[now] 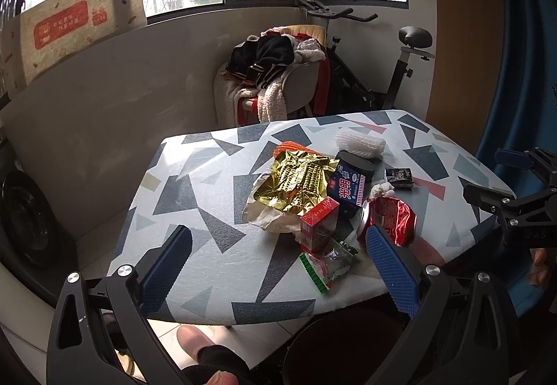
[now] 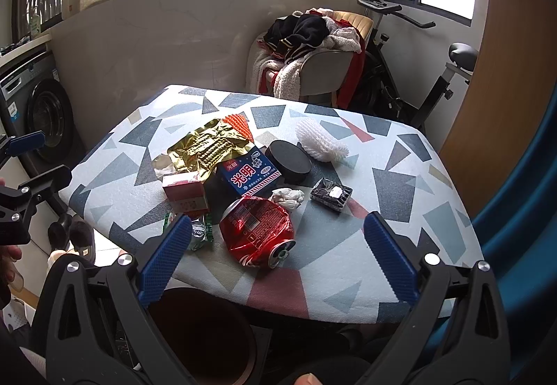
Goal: Collect trash
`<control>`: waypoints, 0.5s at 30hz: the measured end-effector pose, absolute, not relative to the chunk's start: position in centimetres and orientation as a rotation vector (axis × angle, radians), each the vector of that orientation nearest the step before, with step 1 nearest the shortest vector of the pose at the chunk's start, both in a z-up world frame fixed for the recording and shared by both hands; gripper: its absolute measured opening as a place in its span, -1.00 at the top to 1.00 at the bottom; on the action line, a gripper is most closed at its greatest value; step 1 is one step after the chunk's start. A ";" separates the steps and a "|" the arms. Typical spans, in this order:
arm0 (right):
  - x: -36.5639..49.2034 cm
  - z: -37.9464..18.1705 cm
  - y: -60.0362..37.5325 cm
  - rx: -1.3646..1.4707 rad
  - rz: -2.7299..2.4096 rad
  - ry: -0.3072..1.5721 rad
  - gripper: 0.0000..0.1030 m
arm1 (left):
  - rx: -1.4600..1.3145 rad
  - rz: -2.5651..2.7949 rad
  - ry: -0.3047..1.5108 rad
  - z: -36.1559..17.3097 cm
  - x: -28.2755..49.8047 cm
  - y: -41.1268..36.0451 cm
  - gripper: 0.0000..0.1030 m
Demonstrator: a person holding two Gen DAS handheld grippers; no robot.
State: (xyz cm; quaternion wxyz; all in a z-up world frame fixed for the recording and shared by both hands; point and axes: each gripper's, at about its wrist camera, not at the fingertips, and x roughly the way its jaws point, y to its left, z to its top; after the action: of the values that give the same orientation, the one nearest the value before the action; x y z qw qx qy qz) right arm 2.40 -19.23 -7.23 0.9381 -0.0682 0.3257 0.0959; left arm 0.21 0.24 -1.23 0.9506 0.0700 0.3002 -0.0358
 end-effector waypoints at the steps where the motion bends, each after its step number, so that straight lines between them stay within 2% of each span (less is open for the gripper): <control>1: 2.4 -7.3 -19.3 -0.139 0.196 0.663 -0.89 | 0.144 -0.074 0.595 -1.3 0.2 0.3 -0.90; 7: 2.3 -7.3 -20.3 -0.078 0.209 0.603 -0.89 | 0.116 -0.063 0.593 -2.0 0.6 1.5 -0.90; 11: 2.7 -8.3 -20.5 -0.064 0.210 0.606 -0.89 | 0.128 -0.073 0.522 -3.1 0.3 2.0 -0.90; 15: 3.5 -10.2 -21.0 -0.029 0.176 0.633 -0.89 | 0.108 -0.082 0.564 -4.7 0.9 2.5 -0.90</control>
State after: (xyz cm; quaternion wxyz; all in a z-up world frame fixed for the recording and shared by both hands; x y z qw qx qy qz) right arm 3.53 -21.00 -10.17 0.9465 -0.0140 0.3107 0.0864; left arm 0.86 2.50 -4.70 0.9583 0.0534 0.2779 -0.0403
